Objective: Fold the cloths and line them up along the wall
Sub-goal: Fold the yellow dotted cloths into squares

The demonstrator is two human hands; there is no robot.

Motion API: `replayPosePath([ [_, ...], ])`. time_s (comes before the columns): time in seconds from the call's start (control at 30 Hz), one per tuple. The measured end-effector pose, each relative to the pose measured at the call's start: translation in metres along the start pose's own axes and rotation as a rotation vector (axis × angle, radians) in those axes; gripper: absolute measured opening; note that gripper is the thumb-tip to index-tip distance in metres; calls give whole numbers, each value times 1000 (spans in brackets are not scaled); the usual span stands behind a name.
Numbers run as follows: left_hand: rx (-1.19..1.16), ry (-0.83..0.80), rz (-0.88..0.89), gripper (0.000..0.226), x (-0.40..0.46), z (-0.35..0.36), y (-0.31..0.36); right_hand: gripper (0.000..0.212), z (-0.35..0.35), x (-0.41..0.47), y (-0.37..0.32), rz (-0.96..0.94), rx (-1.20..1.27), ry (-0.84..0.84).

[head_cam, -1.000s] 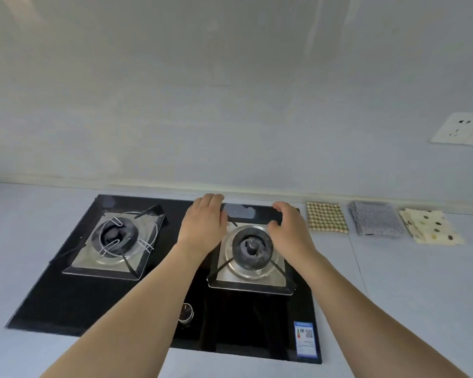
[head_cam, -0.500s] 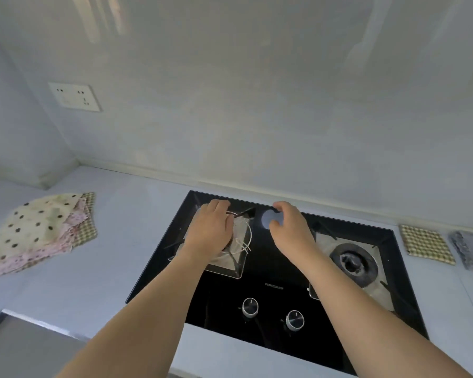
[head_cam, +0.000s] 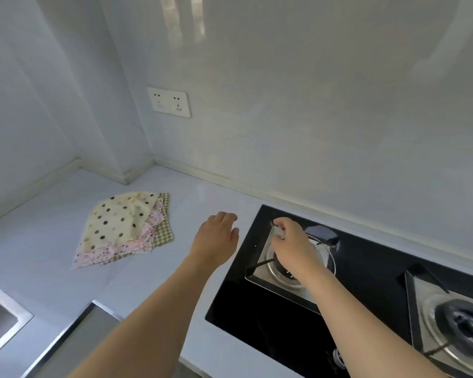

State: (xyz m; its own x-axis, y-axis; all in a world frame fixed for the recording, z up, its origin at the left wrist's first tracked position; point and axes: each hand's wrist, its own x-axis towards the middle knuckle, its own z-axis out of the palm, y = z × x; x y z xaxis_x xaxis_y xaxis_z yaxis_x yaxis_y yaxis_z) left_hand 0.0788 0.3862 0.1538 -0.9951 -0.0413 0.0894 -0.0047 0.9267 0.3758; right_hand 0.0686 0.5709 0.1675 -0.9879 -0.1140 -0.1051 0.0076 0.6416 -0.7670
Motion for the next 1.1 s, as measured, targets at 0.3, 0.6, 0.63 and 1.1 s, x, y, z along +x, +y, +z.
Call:
replayPosePath([
  [0.3, 15, -39, -112, 38, 35, -35, -200, 43, 142, 61, -104, -77, -31, -95],
  [0.6, -13, -116, -226, 35, 31, -29, -365, 36, 298, 99, -145, -170, -48, -269],
  [0.63, -21, -117, -222, 34, 30, -22, -379, 37, 313, 103, -144, -190, -42, -280],
  [1.1, 8, 256, 147, 45, 24, 53, -462, 34, 442, 158, -82, -625, -201, -57],
])
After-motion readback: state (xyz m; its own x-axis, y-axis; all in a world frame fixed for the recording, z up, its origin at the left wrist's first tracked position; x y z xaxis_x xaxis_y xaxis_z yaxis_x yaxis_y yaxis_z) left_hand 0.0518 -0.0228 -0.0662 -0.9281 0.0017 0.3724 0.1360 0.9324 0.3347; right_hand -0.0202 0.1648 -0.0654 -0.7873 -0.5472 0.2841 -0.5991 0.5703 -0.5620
